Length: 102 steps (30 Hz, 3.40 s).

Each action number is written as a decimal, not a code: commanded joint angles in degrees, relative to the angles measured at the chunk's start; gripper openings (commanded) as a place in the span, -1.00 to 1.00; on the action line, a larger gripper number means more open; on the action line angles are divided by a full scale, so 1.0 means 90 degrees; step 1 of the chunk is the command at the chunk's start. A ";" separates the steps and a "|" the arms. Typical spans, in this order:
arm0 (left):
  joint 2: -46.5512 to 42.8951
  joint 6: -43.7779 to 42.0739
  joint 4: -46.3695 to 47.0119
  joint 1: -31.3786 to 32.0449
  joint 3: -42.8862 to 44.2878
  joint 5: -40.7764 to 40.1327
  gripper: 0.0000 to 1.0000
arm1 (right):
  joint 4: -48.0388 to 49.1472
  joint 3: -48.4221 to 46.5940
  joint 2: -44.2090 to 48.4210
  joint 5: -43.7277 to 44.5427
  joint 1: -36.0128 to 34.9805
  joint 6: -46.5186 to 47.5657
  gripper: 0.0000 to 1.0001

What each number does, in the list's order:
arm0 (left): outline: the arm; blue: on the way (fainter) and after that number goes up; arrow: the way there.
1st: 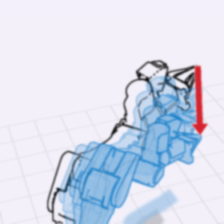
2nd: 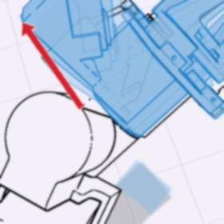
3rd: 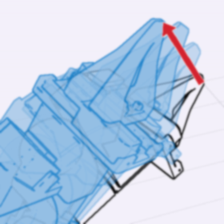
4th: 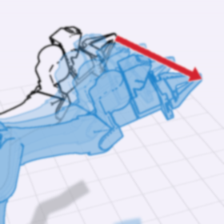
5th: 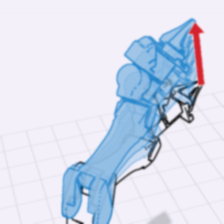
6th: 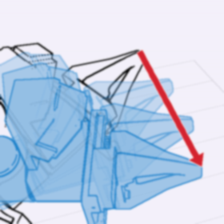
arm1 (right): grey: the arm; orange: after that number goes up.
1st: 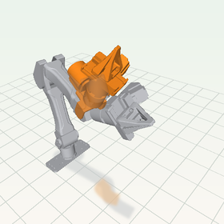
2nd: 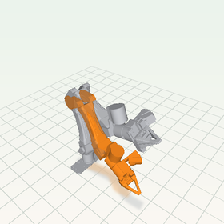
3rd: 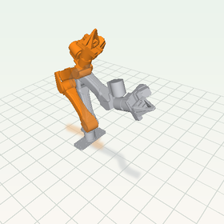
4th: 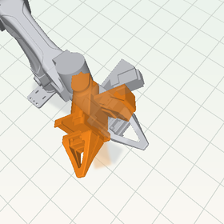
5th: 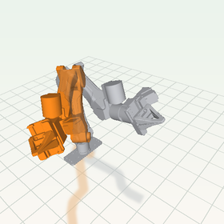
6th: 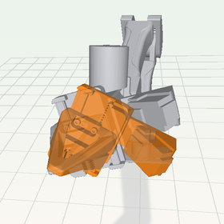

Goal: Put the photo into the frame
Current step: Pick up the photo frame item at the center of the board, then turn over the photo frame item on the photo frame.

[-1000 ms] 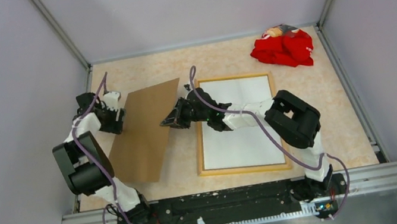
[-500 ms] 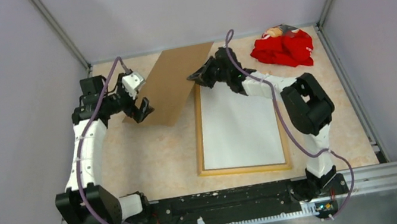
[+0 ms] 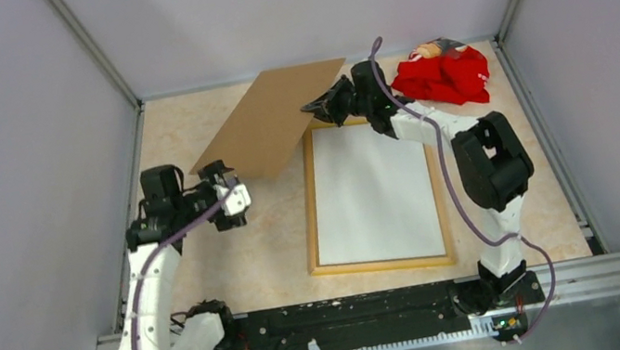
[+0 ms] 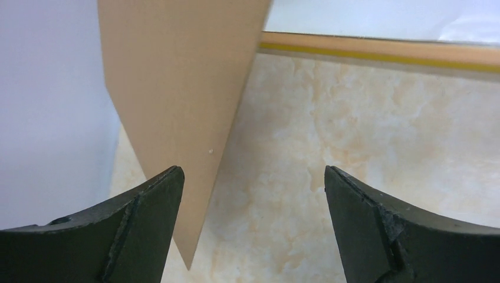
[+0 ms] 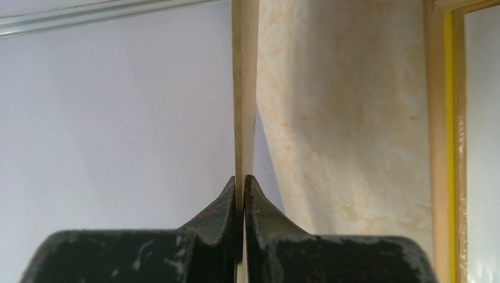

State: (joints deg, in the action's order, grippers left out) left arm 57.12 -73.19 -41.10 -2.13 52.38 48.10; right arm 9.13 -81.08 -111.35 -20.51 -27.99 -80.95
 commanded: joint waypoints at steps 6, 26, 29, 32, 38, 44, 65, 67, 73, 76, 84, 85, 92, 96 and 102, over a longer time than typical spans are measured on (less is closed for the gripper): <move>-0.1074 -0.0743 0.3353 0.0392 -0.1528 -0.0849 0.79 | 0.1066 -0.0101 0.0963 -0.0493 -0.0117 -0.0635 -1.00; -0.1184 0.0202 0.4890 0.0393 -0.1447 -0.1513 -1.00 | -0.0600 -0.0743 0.1372 -0.1868 -0.0034 0.0976 -0.61; -0.1176 0.0371 0.4808 0.0389 -0.1129 -0.1544 -1.00 | -0.1501 -0.1133 0.1428 -0.2012 0.0091 0.2112 -0.33; -0.1247 0.0724 0.4831 0.0385 -0.0843 -0.1519 -1.00 | -0.2383 -0.1594 0.1609 -0.2254 0.0317 0.3551 -0.07; -0.1418 0.1028 0.3816 0.0384 -0.0170 -0.1019 -1.00 | -0.4171 -0.2593 0.2650 -0.1743 0.0552 0.6718 0.23; -0.1210 0.1041 0.2109 0.0386 0.0969 -0.0267 -1.00 | -0.4452 -0.2338 0.3837 -0.2003 0.0420 0.9051 0.40; -0.0737 0.0100 -0.1184 0.0393 0.2921 0.0909 -1.00 | -0.6151 -0.2253 0.3795 -0.1156 -0.1542 1.3392 0.45; -0.0709 0.0113 -0.1166 0.0393 0.2902 0.0907 -1.00 | -0.6148 -0.2199 0.3769 -0.1180 -0.1611 1.3431 0.38; -0.0656 0.0253 -0.0973 0.0393 0.2857 0.1004 -1.00 | -0.6136 -0.2150 0.3611 -0.1104 -0.1772 1.3525 -0.26; -0.0648 0.0300 -0.0874 0.0384 0.2842 0.1003 -1.00 | -0.5968 -0.2063 0.3622 -0.1039 -0.1796 1.3551 -0.76; -0.0843 0.1449 0.0682 0.0388 0.2372 0.0660 0.85 | -0.3881 -0.1481 0.4092 -0.0101 -0.1805 1.2741 -1.00; -0.0884 0.1681 0.0970 0.0387 0.2262 0.0579 0.95 | -0.3523 -0.1437 0.4135 0.0275 -0.1811 1.2608 -1.00; -0.0753 0.2823 0.2018 0.0392 0.2007 0.0081 0.97 | -0.1970 -0.1897 0.4251 0.1620 -0.1812 1.1945 -1.00; -0.0754 0.3430 0.2598 0.0393 0.1736 -0.0238 0.97 | -0.1718 -0.2347 0.4248 0.2671 -0.1805 1.1139 -1.00; -0.0452 0.4068 0.2567 0.0382 0.1491 -0.0479 0.97 | -0.3352 -0.3726 0.3647 0.4386 -0.1671 0.9620 -1.00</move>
State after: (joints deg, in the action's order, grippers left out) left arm 51.46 -42.44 -21.43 1.23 67.53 45.10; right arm -20.58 -104.92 -77.43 6.48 -44.10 16.56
